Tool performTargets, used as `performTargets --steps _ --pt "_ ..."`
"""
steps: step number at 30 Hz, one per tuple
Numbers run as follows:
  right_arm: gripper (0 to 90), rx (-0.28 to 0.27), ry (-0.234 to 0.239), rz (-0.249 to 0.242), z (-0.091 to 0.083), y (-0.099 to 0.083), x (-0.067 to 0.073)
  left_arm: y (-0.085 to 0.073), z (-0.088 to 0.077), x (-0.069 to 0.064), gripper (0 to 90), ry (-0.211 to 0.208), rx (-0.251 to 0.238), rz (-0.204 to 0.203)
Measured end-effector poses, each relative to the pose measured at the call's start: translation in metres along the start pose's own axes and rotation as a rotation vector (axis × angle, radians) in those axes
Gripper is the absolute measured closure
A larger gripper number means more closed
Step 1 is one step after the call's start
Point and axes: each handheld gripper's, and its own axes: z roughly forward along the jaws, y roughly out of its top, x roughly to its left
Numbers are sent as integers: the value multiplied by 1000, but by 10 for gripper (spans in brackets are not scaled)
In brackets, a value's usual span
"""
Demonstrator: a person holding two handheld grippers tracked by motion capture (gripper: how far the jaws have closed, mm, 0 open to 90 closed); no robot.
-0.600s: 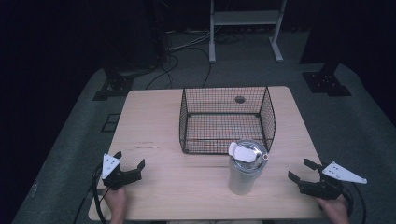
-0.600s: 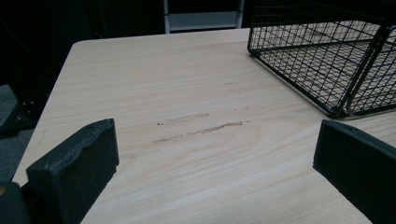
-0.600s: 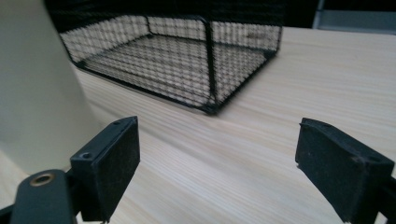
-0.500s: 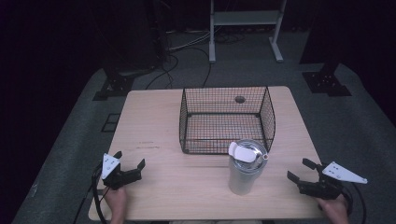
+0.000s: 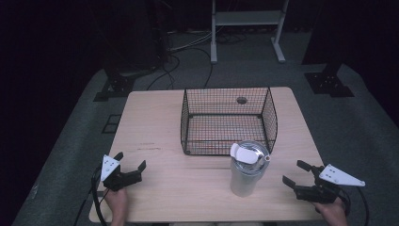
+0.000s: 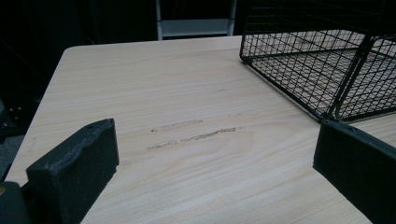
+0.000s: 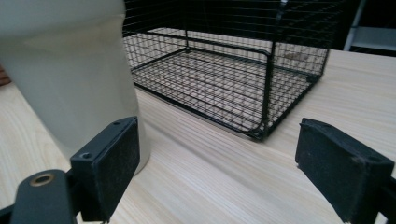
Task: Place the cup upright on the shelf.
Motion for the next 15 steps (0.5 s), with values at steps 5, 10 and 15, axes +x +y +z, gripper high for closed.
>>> performTargets --steps 5,10,15 --pt "131 8 18 -28 6 5 4 0 0 0 0 -2 1 3" --pt "134 13 75 -83 10 13 14 0 0 -2 0 5 7 9" --pt "131 27 130 -107 9 19 24 0 0 -2 0 4 5 9"
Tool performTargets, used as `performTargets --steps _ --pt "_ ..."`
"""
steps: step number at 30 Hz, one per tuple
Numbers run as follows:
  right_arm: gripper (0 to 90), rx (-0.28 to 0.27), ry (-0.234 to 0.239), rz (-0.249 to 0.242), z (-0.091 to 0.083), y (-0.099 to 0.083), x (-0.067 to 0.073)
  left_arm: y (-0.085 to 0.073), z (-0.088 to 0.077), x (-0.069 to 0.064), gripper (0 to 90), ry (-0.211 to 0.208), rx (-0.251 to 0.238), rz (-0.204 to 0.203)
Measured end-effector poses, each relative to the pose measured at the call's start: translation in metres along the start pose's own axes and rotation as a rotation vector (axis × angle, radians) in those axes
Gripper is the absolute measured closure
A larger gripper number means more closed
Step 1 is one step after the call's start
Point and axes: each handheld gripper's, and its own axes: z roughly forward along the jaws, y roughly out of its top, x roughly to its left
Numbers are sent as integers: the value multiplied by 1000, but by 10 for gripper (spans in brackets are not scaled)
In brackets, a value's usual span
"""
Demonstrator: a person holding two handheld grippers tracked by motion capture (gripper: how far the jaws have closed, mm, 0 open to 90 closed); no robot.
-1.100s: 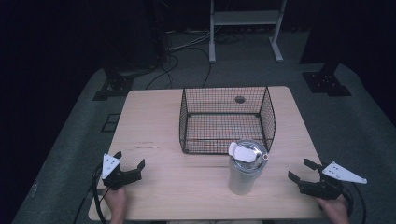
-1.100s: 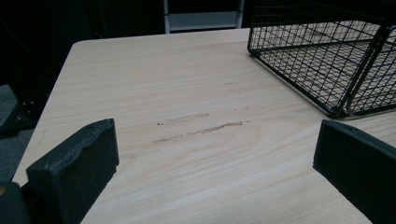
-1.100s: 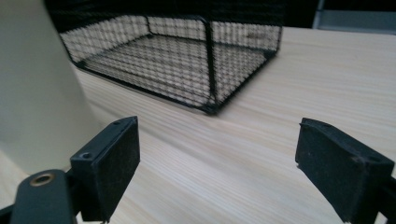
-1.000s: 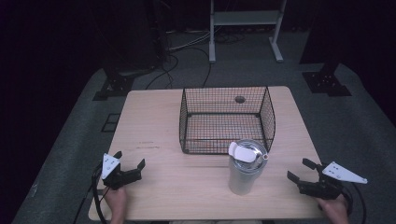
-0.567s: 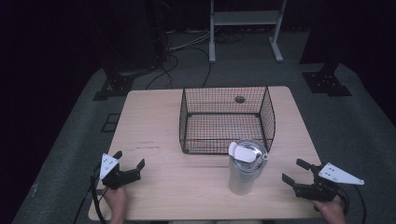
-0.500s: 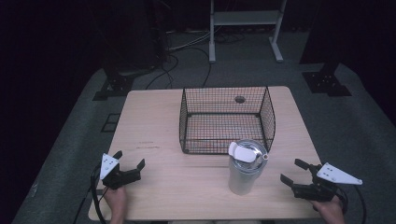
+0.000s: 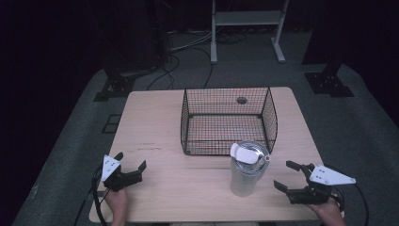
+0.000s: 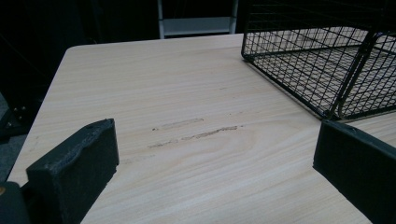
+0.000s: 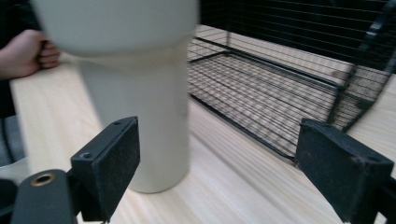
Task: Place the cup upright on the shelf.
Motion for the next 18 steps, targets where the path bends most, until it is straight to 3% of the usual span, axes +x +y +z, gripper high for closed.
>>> performTargets --steps 9,12,18 --pt "119 11 109 -30 3 11 18 0 0 0 0 0 3 2" --pt "120 9 117 -50 6 13 23 0 0 0 0 0 3 0" --pt "96 25 139 -40 17 15 29 0 0 0 0 -4 0 0"
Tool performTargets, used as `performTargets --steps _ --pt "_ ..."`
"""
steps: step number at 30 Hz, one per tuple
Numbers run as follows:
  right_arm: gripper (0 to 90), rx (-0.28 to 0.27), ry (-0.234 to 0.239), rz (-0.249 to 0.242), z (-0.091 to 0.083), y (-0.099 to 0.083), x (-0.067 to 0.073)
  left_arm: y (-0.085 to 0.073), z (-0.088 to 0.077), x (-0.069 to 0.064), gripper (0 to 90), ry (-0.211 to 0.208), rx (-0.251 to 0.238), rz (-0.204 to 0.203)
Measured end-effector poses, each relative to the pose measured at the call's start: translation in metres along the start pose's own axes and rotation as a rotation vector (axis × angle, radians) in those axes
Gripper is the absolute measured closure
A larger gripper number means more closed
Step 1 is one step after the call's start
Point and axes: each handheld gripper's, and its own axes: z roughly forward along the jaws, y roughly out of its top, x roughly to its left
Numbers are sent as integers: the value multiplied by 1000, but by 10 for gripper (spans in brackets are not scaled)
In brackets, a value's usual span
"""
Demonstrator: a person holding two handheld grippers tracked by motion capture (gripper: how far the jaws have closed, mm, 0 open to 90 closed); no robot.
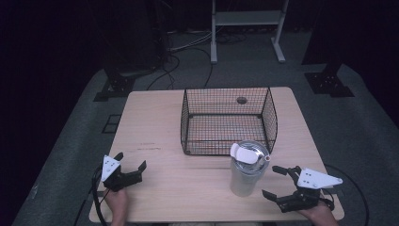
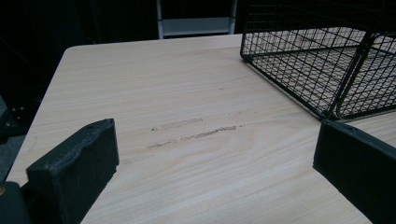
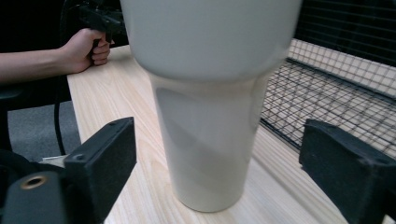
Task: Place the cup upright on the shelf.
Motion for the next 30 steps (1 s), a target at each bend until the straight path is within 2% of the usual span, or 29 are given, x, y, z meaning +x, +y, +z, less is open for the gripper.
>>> performTargets --steps 6,11,18,25,30 --pt "90 -4 0 11 11 -1 2 0 -1 0 0 -6 -3 0" --pt "87 -5 -19 19 22 4 4 -1 -5 5 0 -19 -34 -37" --pt "87 -18 -26 19 36 5 5 -1 -4 3 0 -21 -34 -22" --pt "81 -44 -16 13 53 7 5 -2 -6 4 0 -29 -42 -33" --pt "68 -58 -26 12 62 7 6 -2 -6 4 0 -28 -44 -32"
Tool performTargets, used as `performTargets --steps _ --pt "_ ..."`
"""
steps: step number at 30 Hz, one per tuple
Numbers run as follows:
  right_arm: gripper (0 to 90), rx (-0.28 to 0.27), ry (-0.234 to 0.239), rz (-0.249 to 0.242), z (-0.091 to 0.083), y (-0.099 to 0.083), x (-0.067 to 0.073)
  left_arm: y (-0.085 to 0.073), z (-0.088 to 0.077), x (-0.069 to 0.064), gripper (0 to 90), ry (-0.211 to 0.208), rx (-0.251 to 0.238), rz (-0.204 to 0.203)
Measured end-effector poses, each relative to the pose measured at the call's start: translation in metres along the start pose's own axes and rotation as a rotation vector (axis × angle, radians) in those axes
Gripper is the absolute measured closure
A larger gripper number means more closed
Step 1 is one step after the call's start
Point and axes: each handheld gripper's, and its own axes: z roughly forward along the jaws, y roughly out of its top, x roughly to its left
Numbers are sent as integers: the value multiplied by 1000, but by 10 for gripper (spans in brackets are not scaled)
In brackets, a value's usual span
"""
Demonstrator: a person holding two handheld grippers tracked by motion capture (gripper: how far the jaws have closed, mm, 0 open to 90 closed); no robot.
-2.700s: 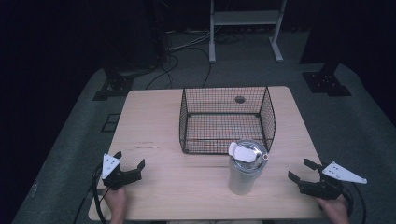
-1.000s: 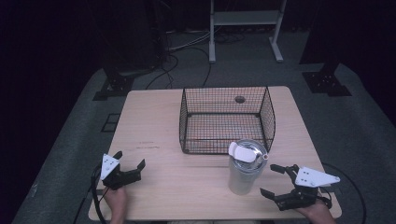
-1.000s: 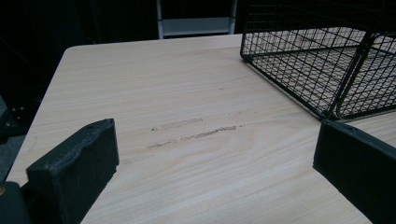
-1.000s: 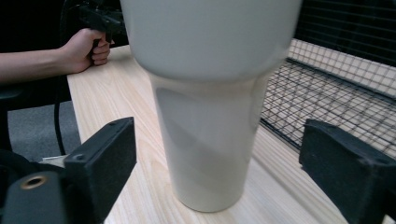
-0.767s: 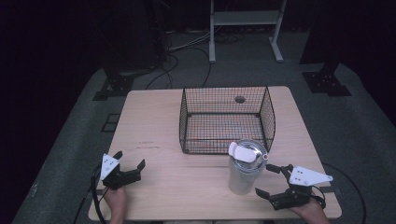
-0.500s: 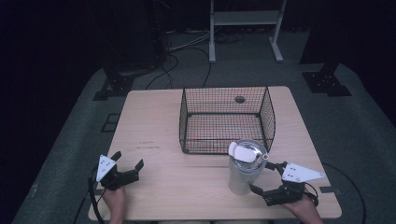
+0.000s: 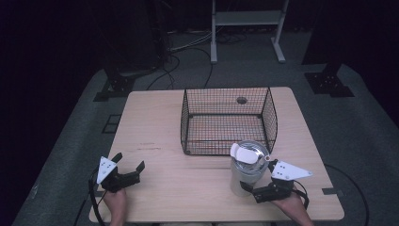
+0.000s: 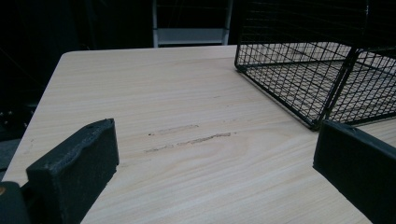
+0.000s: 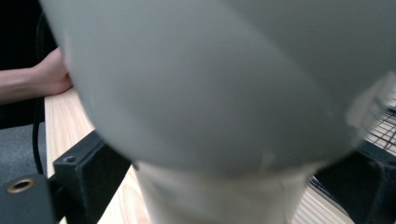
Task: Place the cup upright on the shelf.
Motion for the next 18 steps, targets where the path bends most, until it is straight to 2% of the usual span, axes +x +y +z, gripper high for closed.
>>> performTargets --steps 14,18 --pt "60 -42 -14 -6 10 -1 2 0 0 -1 0 1 7 6" --pt "65 -46 -36 -21 13 -1 4 0 0 -1 0 -1 6 4"
